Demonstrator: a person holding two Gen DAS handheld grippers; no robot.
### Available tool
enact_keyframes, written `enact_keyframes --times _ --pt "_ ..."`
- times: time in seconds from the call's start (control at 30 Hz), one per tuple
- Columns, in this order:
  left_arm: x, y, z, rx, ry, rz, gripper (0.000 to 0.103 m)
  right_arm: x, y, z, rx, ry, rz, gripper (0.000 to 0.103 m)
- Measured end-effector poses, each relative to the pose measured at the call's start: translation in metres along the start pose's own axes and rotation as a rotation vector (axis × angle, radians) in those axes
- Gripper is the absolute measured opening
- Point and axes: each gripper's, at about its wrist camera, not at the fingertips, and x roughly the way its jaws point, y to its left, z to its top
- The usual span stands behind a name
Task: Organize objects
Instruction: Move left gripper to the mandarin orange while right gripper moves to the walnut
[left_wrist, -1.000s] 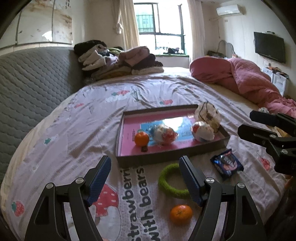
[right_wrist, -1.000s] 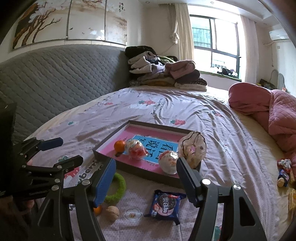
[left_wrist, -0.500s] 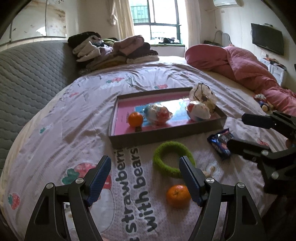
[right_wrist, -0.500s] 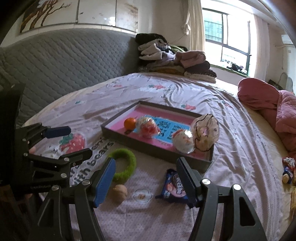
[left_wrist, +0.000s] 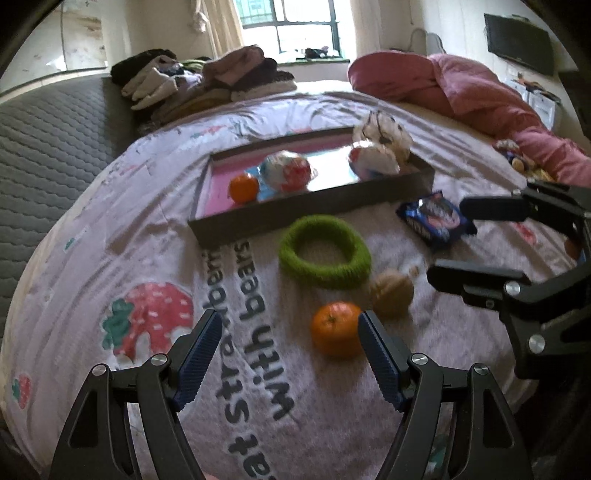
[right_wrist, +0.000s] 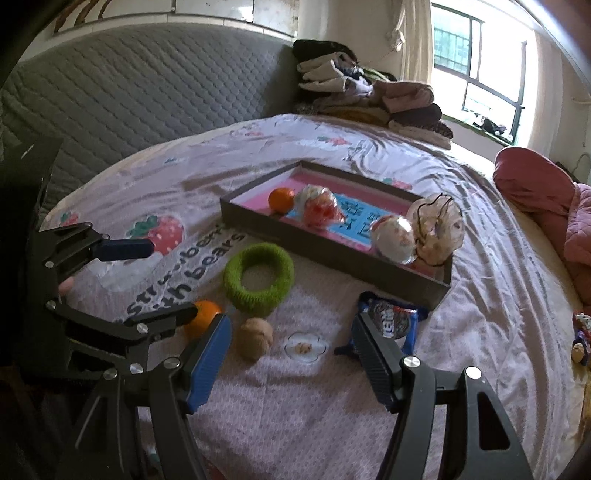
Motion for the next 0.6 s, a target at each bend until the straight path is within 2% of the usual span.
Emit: enact_keyframes --times 0.33,0.6 --pt "0.004 -0.012 -0.011 0.044 0.008 -0.037 0.077 0.009 0.005 -0.006 -0.008 0.042 0.049 0.067" --pt "0.01 -0.016 -0.012 0.074 -0.004 -0.035 0.077 0.018 0.003 -0.009 0.017 0.062 0.103 0.067"
